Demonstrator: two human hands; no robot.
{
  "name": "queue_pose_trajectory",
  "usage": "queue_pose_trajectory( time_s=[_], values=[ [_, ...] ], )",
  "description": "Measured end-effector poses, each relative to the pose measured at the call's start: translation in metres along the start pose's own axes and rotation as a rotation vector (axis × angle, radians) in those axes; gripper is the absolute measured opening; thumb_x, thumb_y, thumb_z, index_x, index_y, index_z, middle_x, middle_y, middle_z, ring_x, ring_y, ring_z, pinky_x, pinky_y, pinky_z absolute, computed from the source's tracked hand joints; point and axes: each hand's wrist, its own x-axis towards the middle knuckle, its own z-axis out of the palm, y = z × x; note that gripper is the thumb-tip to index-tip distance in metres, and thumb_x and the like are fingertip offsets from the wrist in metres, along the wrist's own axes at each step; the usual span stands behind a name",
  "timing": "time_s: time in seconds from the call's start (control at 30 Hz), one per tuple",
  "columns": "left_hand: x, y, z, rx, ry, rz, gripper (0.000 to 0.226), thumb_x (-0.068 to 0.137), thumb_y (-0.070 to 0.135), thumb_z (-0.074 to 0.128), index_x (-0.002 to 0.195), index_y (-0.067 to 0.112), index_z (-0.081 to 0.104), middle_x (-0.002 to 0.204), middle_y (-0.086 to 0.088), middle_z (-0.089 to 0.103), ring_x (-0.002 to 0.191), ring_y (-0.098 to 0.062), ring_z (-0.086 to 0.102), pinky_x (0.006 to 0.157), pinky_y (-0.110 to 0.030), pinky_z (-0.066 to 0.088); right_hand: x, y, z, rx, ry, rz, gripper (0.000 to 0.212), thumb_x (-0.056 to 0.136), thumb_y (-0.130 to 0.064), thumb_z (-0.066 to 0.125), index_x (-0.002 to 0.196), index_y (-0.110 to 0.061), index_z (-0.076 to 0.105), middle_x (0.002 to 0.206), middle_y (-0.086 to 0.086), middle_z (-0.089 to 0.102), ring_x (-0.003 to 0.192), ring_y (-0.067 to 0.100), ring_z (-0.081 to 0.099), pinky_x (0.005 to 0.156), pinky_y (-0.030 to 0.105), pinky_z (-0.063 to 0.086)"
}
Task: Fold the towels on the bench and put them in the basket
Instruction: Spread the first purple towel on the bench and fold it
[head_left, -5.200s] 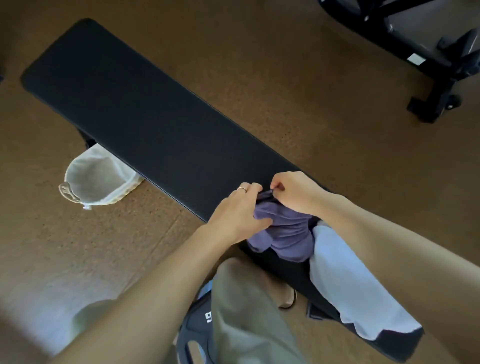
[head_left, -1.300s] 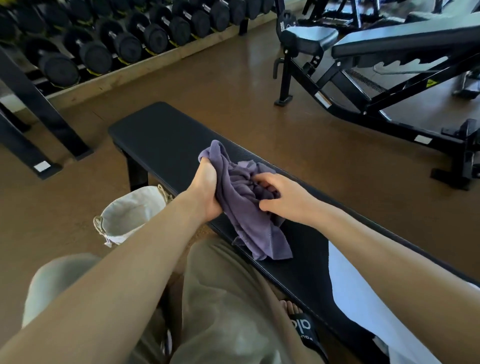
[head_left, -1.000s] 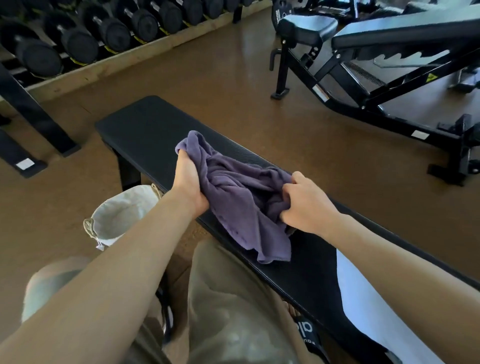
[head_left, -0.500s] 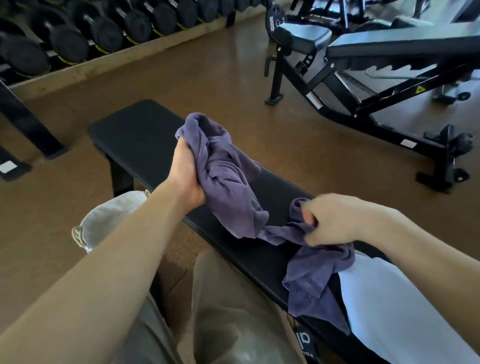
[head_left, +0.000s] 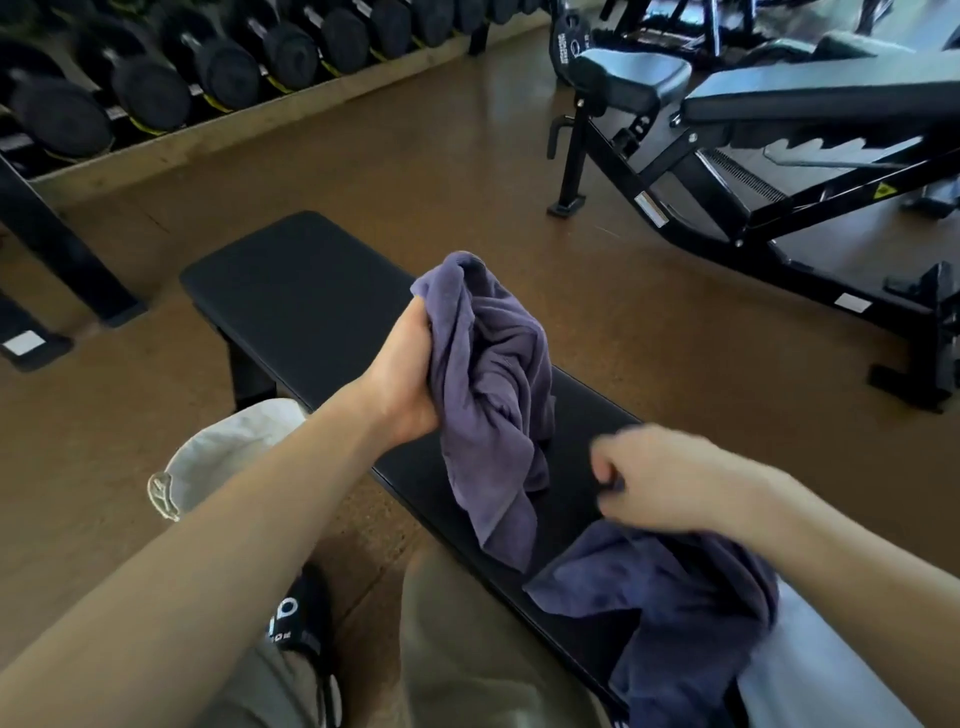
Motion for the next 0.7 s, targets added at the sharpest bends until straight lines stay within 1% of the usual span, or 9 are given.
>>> queue_pose_trajectory(
  time_s=[0.07,0.13,0.2,0.3,0.43,0.53,0.6,0.67,0.7],
  values=[
    [0.0,0.0,-0.007,0.001,-0.024,-0.013,0.058,0.1,0.058,0.047,0.108,0.008,0.076,0.118,-0.013,0.074,0.109,-0.024,0.072,0.093,-0.038,0.054,0.016,-0.006,-0.021,0.297,0.304,-0.009,0.026,0.09,-0.028,0.065,0.116,-0.026,0.057,0.111,-0.004,0.062,0.1,0.02,0.062,0.086,0.038,0.055],
    [0.001,-0.001,-0.015,-0.004,-0.075,0.01,0.053,0.102,0.05,0.047,0.118,0.005,0.068,0.126,-0.016,0.07,0.117,-0.027,0.068,0.099,-0.041,0.053,0.035,-0.015,-0.038,0.623,0.476,-0.07,0.055,0.089,-0.015,0.067,0.139,-0.026,0.049,0.134,-0.005,0.057,0.121,0.017,0.056,0.095,0.031,0.047],
    [0.003,0.002,-0.023,-0.004,-0.113,0.038,0.044,0.104,0.04,0.045,0.124,0.005,0.063,0.132,-0.016,0.065,0.125,-0.028,0.063,0.105,-0.04,0.051,0.051,-0.029,-0.051,0.854,0.419,-0.192,0.081,0.086,-0.006,0.067,0.155,-0.031,0.034,0.152,-0.01,0.044,0.135,0.009,0.044,0.102,0.028,0.04],
    [0.004,0.008,-0.033,0.084,-0.169,0.127,0.032,0.106,0.024,0.04,0.12,0.006,0.062,0.124,-0.013,0.065,0.121,-0.024,0.062,0.108,-0.038,0.049,0.068,-0.048,-0.061,1.068,0.322,-0.259,0.064,0.084,0.0,0.062,0.14,-0.028,0.053,0.131,-0.009,0.062,0.116,0.005,0.06,0.095,0.029,0.052],
    [0.002,0.013,-0.048,0.262,-0.106,0.159,0.044,0.107,0.013,0.036,0.103,0.02,0.079,0.115,-0.004,0.075,0.112,-0.017,0.068,0.09,-0.023,0.056,0.074,-0.059,-0.065,1.018,0.363,-0.212,0.02,0.081,-0.003,0.065,0.095,-0.017,0.068,0.085,-0.002,0.067,0.079,0.013,0.062,0.071,0.029,0.05],
    [0.006,0.017,-0.066,0.427,-0.016,0.169,0.042,0.102,0.026,0.037,0.115,0.01,0.074,0.124,-0.013,0.071,0.122,-0.025,0.065,0.105,-0.036,0.051,0.073,-0.064,-0.07,0.854,0.435,-0.187,0.015,0.081,-0.007,0.069,0.093,-0.014,0.065,0.085,0.002,0.065,0.076,0.017,0.06,0.065,0.03,0.048],
    [0.003,0.023,-0.066,0.505,0.074,0.146,0.062,0.101,0.052,0.033,0.114,0.002,0.067,0.108,-0.012,0.073,0.105,-0.026,0.068,0.1,-0.041,0.049,0.07,-0.068,-0.076,0.832,0.484,-0.18,0.018,0.08,-0.009,0.071,0.096,-0.013,0.063,0.087,0.005,0.065,0.075,0.018,0.061,0.064,0.03,0.049],
    [-0.004,0.027,-0.056,0.654,0.061,0.167,0.073,0.101,0.067,0.027,0.107,0.006,0.067,0.097,-0.002,0.075,0.093,-0.016,0.07,0.093,-0.03,0.052,0.067,-0.07,-0.084,0.816,0.496,-0.185,0.022,0.079,-0.01,0.072,0.098,-0.014,0.062,0.089,0.003,0.065,0.076,0.018,0.061,0.063,0.03,0.05],
    [-0.009,0.028,-0.05,0.811,0.037,0.224,0.06,0.1,0.065,0.037,0.103,0.014,0.067,0.093,0.005,0.074,0.089,-0.011,0.069,0.085,-0.023,0.052,0.065,-0.071,-0.088,0.807,0.503,-0.19,0.022,0.078,-0.01,0.072,0.097,-0.016,0.063,0.089,0.002,0.066,0.077,0.017,0.062,0.064,0.03,0.05]
  ],
)
